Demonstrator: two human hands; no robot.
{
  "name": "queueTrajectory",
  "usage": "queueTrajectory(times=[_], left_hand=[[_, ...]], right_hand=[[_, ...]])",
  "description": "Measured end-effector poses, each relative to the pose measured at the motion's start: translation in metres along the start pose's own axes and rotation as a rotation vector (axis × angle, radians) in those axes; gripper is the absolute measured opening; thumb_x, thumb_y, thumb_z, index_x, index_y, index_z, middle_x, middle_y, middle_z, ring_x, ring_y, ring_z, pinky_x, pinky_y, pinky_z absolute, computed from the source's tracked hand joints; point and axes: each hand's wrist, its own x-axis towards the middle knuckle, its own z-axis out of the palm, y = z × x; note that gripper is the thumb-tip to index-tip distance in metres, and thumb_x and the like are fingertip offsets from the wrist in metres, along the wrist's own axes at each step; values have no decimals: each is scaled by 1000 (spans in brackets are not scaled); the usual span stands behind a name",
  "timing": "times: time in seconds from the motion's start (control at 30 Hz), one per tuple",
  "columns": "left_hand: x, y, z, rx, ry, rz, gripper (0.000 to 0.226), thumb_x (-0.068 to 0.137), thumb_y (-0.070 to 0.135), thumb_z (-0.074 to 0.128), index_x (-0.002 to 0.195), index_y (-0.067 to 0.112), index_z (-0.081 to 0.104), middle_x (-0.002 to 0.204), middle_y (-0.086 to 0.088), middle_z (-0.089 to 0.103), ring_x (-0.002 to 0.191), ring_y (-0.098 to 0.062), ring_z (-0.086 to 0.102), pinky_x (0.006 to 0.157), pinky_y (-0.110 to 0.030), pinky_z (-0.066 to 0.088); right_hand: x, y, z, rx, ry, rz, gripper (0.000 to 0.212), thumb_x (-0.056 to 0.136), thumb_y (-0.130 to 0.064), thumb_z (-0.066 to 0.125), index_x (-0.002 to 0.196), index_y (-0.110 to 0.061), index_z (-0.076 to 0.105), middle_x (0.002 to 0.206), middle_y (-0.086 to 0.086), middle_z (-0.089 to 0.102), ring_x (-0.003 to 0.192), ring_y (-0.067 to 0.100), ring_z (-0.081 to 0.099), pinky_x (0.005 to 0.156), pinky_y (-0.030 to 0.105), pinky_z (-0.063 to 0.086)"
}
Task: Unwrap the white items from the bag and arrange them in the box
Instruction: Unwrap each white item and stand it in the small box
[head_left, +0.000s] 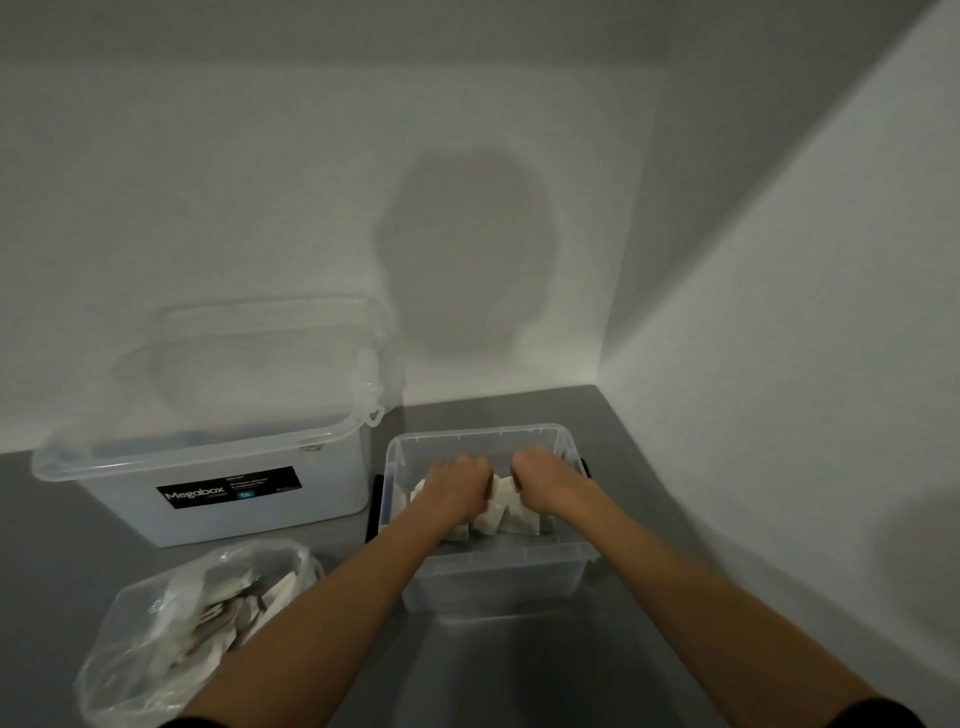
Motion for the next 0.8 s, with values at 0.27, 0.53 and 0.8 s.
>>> queueTrajectory(times=[0.27,0.53,0.8], left_hand=[[10,2,12,174,65,-84,17,93,15,56,110,12,60,114,-8,64,104,-25,63,89,-34,47],[8,-1,13,251,102,-62,21,92,15,56,112,14,59,116,-7,63,106,-24,63,89,-34,47],[-3,-12,2,127,137,-22,23,90,14,52,113,13,57,117,-9,61,105,-27,61,83,-35,47]], right_hand=[[17,2,7,42,13,1,20,90,7,45,103,2,60,108,20,61,95,33,62,68,29,40],[19,1,6,47,-2,-11,19,92,5,45,105,2,60,108,19,60,92,32,62,68,29,40],[11,-5,-13,5,-21,-31,10,89,3,50,88,1,59,100,17,61,89,31,62,70,33,49]])
